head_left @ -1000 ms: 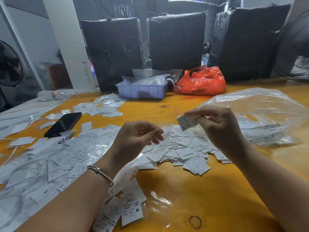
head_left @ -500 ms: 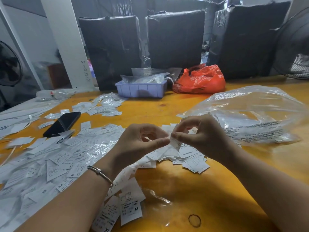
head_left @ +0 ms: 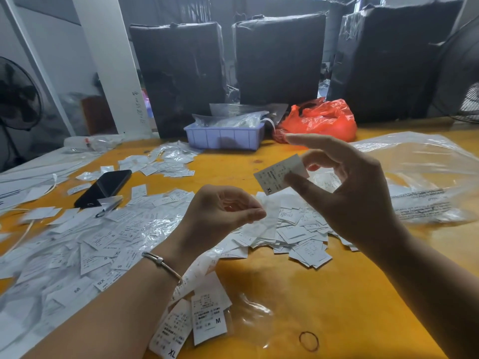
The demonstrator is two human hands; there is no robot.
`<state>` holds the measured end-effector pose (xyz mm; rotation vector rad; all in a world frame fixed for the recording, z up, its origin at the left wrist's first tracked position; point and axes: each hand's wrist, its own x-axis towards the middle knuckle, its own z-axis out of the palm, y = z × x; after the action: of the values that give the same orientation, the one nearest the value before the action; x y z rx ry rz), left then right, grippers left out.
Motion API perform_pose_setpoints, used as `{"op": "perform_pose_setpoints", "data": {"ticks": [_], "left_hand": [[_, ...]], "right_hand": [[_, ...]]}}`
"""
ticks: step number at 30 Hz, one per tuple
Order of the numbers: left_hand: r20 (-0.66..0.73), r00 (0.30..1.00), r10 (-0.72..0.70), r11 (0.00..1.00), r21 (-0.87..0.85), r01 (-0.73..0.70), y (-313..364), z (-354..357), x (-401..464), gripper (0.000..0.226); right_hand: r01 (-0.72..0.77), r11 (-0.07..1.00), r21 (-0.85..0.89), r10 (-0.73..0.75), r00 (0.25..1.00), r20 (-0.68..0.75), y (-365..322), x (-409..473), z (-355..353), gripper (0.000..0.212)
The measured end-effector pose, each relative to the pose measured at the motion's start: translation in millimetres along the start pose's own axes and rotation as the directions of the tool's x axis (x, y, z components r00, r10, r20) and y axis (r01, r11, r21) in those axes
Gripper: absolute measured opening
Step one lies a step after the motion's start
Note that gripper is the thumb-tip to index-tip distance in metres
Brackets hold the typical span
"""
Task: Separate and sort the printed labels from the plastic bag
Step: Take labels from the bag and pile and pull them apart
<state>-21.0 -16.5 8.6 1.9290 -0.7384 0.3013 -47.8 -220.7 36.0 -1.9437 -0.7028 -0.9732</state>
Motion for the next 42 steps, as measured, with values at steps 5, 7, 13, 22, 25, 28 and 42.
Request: {"op": "perform_pose_setpoints", "data": {"ticks": [5, 7, 13, 22, 25, 28, 42], "left_hand": [[-0.003, 1.000, -0.006, 1.000, 0.004, 0.006, -0.8, 0.0, 0.9, 0.026], [-0.004, 1.000, -0.010, 1.000, -0.005, 0.010, -0.4, 0.1, 1.0, 0.027], [0.020, 1.000, -0.009, 0.999, -0.030, 0.010, 0.3, -1.5, 0.6, 0.019], [0.077, 0.996, -0.038, 0.999, -0.030, 0.040, -1.9, -1.2, -0.4, 0.017], [0.093, 0.994, -0.050, 0.998, -0.019, 0.052, -1.7, -0.2, -0.5, 0.019], [0.096, 0.994, -0.061, 0.998, -0.009, 0.062, -1.4, 1.1, -0.6, 0.024], [0.040, 0.996, -0.077, 0.997, -0.022, 0.078, -1.8, 1.8, 0.9, 0.019]], "right_hand": [[0.019, 0.999, -0.048, -0.017, 0.999, 0.027, -1.5, -2.1, 2.6, 0.038], [0.019, 0.997, -0.070, -0.016, 0.999, 0.039, -0.2, -1.8, 2.3, 0.038], [0.044, 0.983, -0.176, -0.023, 0.993, 0.115, 4.8, -2.4, 1.8, 0.024], [0.092, 0.972, -0.217, -0.027, 0.958, 0.285, 12.7, -0.2, 0.0, 0.018], [0.073, 0.972, -0.222, 0.001, 0.948, 0.317, 12.8, -2.4, 3.5, 0.020], [0.000, 0.977, -0.215, 0.076, 0.936, 0.344, 13.1, -7.2, 8.9, 0.026], [-0.133, 0.991, -0.031, 0.136, 0.966, 0.218, 17.2, -9.6, 15.6, 0.013]]}}
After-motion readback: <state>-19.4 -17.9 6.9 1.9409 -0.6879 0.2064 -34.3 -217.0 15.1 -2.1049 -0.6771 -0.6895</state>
